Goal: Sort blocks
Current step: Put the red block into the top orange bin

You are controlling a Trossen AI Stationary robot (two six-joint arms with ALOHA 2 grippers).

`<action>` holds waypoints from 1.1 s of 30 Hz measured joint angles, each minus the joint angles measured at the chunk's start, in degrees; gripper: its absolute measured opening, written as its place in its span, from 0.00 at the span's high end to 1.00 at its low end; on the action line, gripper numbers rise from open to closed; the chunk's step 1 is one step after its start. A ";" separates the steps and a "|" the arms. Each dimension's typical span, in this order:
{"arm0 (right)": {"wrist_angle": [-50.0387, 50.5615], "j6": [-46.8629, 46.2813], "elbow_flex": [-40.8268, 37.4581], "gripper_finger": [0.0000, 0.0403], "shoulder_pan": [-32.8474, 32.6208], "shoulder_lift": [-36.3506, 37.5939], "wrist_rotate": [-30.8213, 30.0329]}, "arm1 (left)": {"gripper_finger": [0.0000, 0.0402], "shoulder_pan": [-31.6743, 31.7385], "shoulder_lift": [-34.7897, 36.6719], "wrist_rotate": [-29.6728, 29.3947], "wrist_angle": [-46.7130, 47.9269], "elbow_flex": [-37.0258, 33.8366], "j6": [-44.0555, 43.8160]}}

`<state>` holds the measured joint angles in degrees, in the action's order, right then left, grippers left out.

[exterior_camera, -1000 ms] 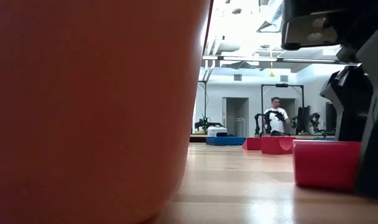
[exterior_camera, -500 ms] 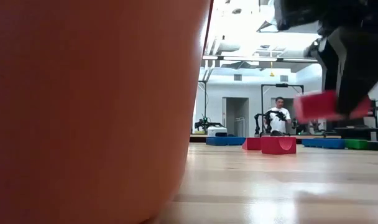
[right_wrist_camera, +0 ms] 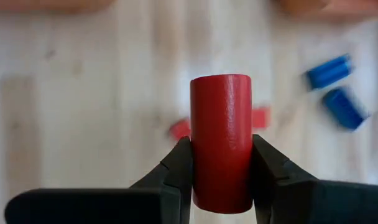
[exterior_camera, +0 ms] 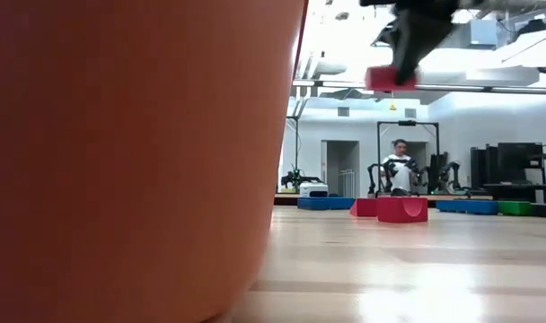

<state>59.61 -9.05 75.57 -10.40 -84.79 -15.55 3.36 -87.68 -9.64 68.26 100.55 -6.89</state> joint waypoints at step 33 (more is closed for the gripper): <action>-27.94 -1.05 21.39 0.73 29.01 -16.64 35.16 | 0.43 -9.22 14.98 -28.38 -11.34 -19.59 -2.27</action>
<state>31.67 -10.09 96.96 18.61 -101.43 19.61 -5.87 -72.70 -38.02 56.92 80.97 -9.16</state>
